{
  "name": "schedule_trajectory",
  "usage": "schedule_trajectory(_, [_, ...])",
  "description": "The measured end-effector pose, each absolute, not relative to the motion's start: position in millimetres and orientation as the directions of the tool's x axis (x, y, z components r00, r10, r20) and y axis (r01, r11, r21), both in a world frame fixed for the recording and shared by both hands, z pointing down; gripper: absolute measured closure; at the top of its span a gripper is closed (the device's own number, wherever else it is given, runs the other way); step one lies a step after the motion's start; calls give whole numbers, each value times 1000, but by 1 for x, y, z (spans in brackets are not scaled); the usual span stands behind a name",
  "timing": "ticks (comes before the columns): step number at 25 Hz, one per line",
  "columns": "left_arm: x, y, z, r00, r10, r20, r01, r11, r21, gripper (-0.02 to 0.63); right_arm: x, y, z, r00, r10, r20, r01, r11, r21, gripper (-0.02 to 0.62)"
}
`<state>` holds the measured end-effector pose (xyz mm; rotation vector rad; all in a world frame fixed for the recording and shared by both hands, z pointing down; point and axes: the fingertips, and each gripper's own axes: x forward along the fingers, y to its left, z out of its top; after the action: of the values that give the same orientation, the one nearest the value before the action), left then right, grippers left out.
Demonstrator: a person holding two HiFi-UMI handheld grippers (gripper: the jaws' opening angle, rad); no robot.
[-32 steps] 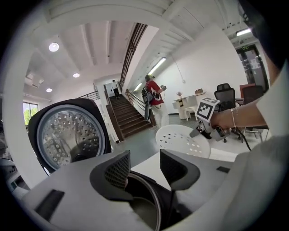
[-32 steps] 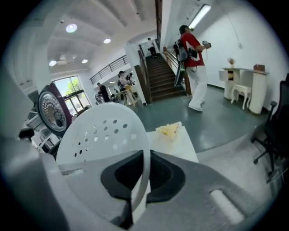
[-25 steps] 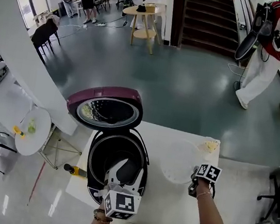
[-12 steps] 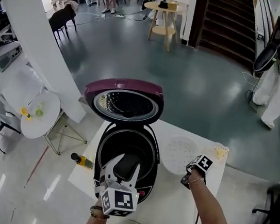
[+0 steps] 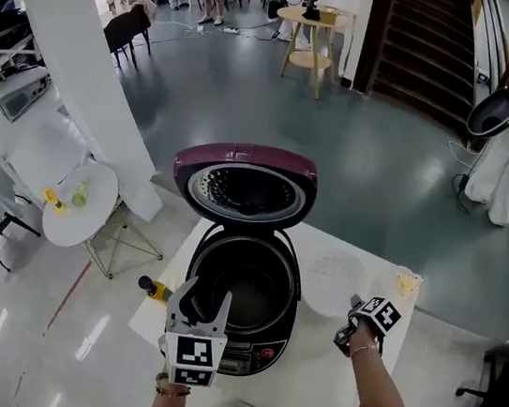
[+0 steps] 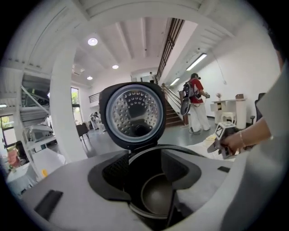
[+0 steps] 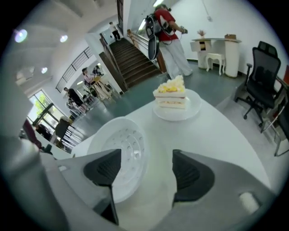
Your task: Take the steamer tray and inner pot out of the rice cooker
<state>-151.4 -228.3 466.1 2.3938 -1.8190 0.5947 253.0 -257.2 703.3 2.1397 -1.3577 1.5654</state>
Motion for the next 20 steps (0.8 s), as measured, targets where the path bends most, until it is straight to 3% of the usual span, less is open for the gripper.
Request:
schedule_trajectory(2, [-170,-232,475,162,-911,379,-941,-258,-218,316,227,-256,673,-43,-662,748,-755,-469,-458,241])
schedule_trajectory(5, [-185,-241,490,155,-885,438,-943,-265,-203,224,155,-268,607,-244,-762,600,-849,-131,-512,206])
schedule_trajectory(8, [-188,-248,503,180,-838,515,-938,-303,-166,159,81,-283,550,-374,-763,528,-914,206,-350,179])
schedule_trajectory(10, [-187,-255,511,170,-810,562,-914,-343,-217,138,42,-292,530,-402,-743,536,-915,353,-197,161])
schedule_trajectory(15, [-186,-269,538,152,-691,706,-823,-485,-297,132,-19,-303,549,-333,-583,741,-795,597,113,146])
schedule_trajectory(20, [-196,-277,581,94,-537,838,-738,-602,-303,132,-14,-319,587,-80,-508,857,-681,656,326,146])
